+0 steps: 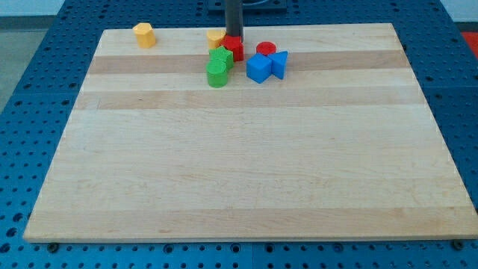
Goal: Push the red star to the top left of the red circle
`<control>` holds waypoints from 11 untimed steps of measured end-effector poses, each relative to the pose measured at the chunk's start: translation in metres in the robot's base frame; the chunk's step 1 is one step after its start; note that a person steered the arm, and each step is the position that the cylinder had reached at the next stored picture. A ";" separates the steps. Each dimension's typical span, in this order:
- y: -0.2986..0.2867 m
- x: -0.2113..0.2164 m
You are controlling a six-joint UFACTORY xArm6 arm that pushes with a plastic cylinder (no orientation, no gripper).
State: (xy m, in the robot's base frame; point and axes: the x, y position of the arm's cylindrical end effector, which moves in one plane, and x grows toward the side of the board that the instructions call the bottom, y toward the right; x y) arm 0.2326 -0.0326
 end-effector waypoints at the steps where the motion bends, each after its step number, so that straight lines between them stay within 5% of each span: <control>1: -0.019 0.000; 6: -0.076 0.032; 11: -0.014 0.028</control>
State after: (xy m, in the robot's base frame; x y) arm 0.2606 -0.0470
